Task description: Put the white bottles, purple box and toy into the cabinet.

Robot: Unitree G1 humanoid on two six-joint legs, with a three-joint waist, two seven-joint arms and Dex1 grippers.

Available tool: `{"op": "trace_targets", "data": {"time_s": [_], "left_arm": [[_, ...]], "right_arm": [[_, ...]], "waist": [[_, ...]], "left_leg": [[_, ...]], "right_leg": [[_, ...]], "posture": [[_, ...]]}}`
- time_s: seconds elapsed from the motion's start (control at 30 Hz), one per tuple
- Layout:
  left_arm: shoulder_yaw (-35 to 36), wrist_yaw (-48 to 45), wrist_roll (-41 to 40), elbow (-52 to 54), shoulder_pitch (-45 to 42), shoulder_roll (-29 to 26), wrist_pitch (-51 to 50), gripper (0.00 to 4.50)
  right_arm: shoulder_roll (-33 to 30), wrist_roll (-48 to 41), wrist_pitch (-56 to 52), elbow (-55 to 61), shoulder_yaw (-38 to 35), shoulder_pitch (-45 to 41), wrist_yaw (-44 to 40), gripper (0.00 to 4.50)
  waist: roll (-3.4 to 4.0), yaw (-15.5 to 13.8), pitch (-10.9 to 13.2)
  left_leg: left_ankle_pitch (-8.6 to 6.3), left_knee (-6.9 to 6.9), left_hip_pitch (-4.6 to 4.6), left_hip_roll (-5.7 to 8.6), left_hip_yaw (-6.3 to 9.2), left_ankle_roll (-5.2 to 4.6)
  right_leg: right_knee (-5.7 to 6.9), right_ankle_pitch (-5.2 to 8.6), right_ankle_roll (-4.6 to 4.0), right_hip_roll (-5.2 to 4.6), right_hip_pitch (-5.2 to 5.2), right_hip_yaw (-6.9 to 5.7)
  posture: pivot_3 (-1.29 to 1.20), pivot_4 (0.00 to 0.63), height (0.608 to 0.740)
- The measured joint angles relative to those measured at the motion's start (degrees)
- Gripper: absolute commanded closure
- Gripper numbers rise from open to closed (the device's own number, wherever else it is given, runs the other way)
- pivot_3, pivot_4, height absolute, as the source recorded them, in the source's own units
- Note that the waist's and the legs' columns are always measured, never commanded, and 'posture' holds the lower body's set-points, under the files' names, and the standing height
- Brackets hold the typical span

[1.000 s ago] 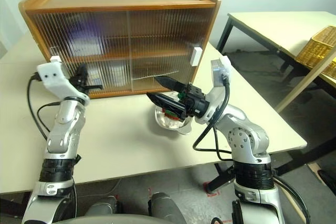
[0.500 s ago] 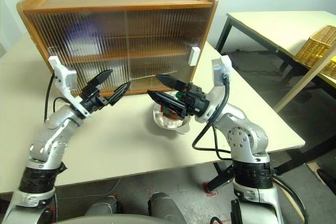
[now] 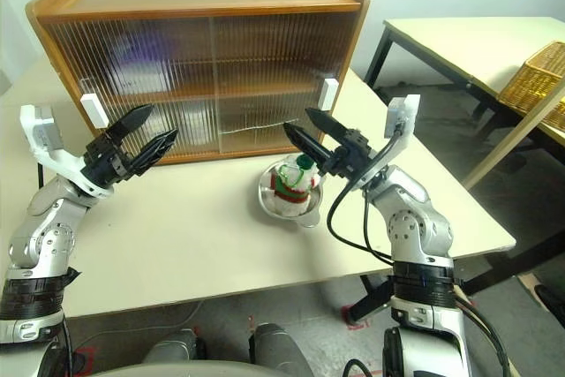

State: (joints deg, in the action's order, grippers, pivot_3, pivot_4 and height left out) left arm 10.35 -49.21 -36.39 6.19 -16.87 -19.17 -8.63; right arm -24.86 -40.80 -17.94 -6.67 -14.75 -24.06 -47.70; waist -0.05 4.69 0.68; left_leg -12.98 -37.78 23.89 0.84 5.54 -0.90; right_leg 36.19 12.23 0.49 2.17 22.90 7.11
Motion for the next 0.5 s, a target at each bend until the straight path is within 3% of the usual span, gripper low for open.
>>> {"op": "trace_targets", "data": {"time_s": [0.2,0.23,0.33,0.5], "left_arm": [[1.3,-0.5,-2.1,1.0,0.7,-0.1,0.8,0.03],[1.3,-0.5,-2.2,1.1,0.7,-0.1,0.9,0.01],[1.5,-0.5,-2.6,1.6,0.9,-0.2,0.9,0.00],[1.8,-0.1,-2.8,2.6,1.7,-0.3,0.9,0.00]], "right_arm": [[-1.1,8.3,7.2,-11.9,-0.8,-4.7,5.6,0.00],[-1.4,9.3,7.4,-13.3,-0.8,-5.2,6.2,0.19],[-2.2,12.1,7.8,-17.3,-0.5,-6.9,7.7,0.92],[-2.5,15.9,8.0,-22.0,-0.1,-9.8,10.5,2.87]], "waist": [[0.06,0.0,0.0],[0.07,0.0,0.0],[0.07,-0.2,0.0],[0.10,-0.3,0.0]], "left_leg": [[0.09,0.02,-0.03,-0.07,0.00,-0.15],[0.09,0.02,-0.03,-0.08,0.00,-0.16],[0.09,0.03,-0.03,-0.09,0.00,-0.16],[0.11,0.04,-0.03,-0.10,-0.01,-0.19]], "right_leg": [[0.01,-0.02,0.00,0.00,0.00,-0.03],[0.01,-0.02,0.00,0.00,-0.01,-0.03],[0.01,-0.02,0.01,0.00,-0.01,-0.04],[0.01,-0.02,0.01,0.00,-0.01,-0.04]], "posture": [[-0.10,0.009,0.740],[-0.09,0.011,0.740],[-0.09,0.011,0.740],[-0.08,0.013,0.740]]}}
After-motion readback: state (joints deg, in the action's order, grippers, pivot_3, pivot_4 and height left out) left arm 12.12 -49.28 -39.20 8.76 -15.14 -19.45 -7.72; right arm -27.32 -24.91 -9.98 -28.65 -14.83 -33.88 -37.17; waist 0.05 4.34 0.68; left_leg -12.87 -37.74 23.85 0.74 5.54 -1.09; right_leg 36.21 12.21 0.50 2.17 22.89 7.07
